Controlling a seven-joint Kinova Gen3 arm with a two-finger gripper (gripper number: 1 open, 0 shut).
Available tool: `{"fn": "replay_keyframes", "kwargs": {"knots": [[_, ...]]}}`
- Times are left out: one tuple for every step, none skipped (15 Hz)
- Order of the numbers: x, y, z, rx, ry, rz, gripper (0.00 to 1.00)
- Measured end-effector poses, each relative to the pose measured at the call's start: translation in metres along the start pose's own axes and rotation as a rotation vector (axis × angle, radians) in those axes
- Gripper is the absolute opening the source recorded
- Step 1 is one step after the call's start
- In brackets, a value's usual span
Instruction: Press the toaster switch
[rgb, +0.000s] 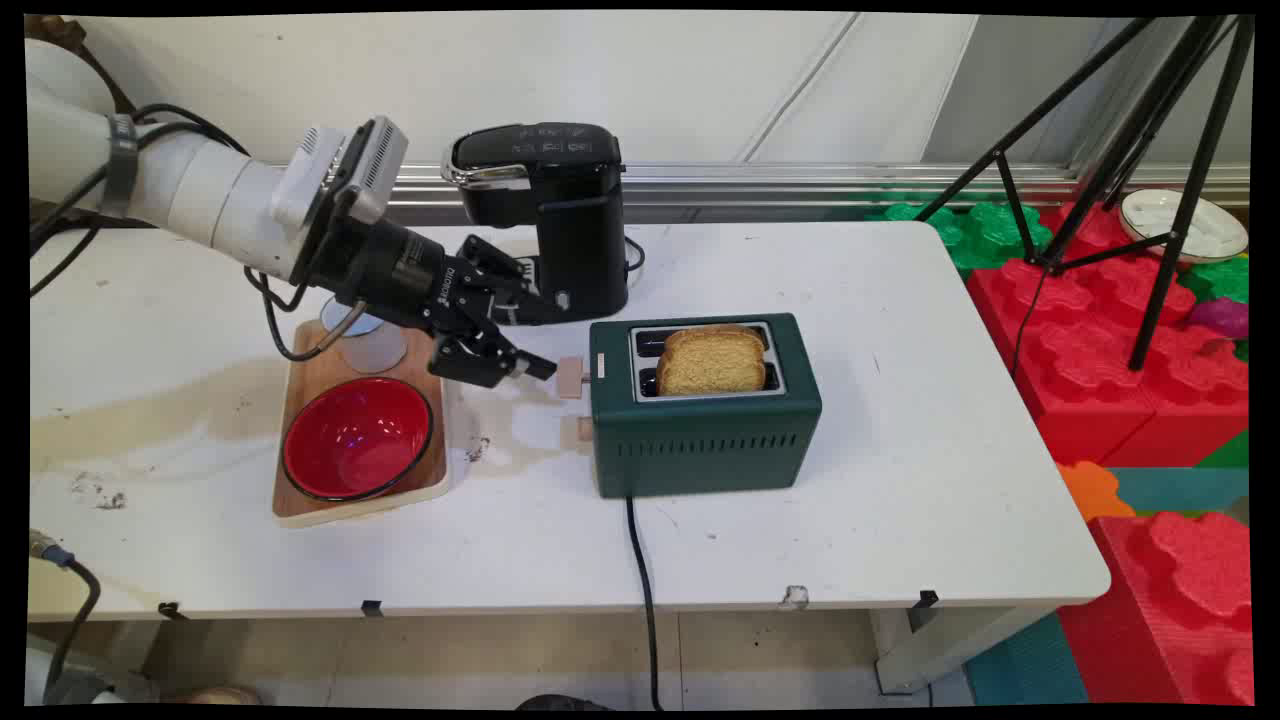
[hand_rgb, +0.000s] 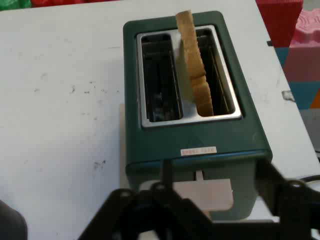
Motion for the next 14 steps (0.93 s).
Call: {"fn": "replay_keyframes", "kwargs": {"knots": [[-0.001, 0.000, 0.001, -0.001, -0.002, 0.001, 0.00], [-0.002, 0.000, 0.003, -0.003, -0.004, 0.002, 0.00], [-0.003, 0.000, 0.004, -0.005, -0.005, 0.001, 0.00], [-0.004, 0.000, 0.006, -0.006, -0.005, -0.001, 0.00], [-0.004, 0.000, 0.007, -0.007, -0.006, -0.003, 0.00], [-0.005, -0.001, 0.010, -0.010, -0.006, -0.007, 0.00], [-0.006, -0.001, 0.012, -0.012, -0.005, -0.010, 0.00], [-0.007, -0.001, 0.014, -0.014, -0.006, -0.013, 0.00], [-0.007, -0.001, 0.015, -0.015, -0.005, -0.016, 0.00], [-0.008, -0.002, 0.017, -0.015, -0.006, -0.020, 0.00], [-0.008, -0.002, 0.019, -0.015, -0.007, -0.023, 0.00], [-0.010, -0.003, 0.022, -0.015, -0.008, -0.029, 0.00], [-0.011, -0.004, 0.025, -0.016, -0.011, -0.033, 0.00], [-0.012, -0.005, 0.027, -0.016, -0.013, -0.037, 0.00]]}}
